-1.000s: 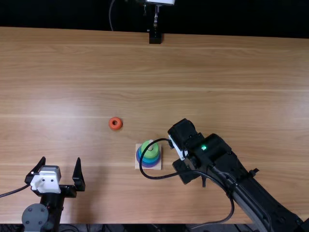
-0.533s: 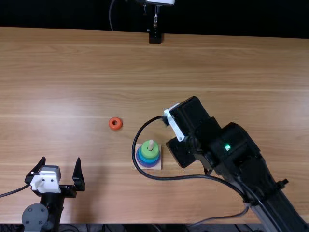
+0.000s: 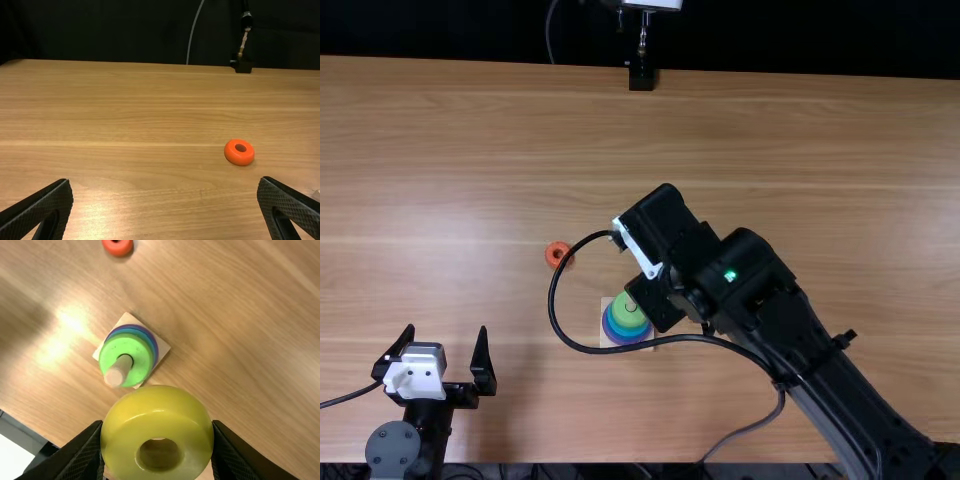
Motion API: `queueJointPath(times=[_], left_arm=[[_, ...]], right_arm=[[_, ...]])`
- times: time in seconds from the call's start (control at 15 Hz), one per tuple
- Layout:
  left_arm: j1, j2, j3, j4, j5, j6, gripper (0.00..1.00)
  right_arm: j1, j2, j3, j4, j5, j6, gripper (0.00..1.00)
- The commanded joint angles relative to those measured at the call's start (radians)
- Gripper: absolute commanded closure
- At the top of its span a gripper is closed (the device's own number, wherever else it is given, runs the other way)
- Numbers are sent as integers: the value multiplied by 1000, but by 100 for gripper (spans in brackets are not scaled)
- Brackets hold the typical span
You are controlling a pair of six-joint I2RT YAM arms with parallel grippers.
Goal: Build the Hanoi tower: stack the rings onto the peg from bottom to top in this color order: purple, dark blue, light blue, dark green, light green, yellow, orange.
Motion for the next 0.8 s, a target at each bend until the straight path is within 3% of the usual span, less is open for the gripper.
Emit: queueJointPath(times=[0.0, 0.73], left_arm=[[-1, -12, -63, -23, -6, 7, 0], [-1, -12, -63, -23, -6, 7, 0]], right_arm=[[26, 15, 31, 2, 0, 4, 100], [71, 115, 51, 13, -2, 4, 100]])
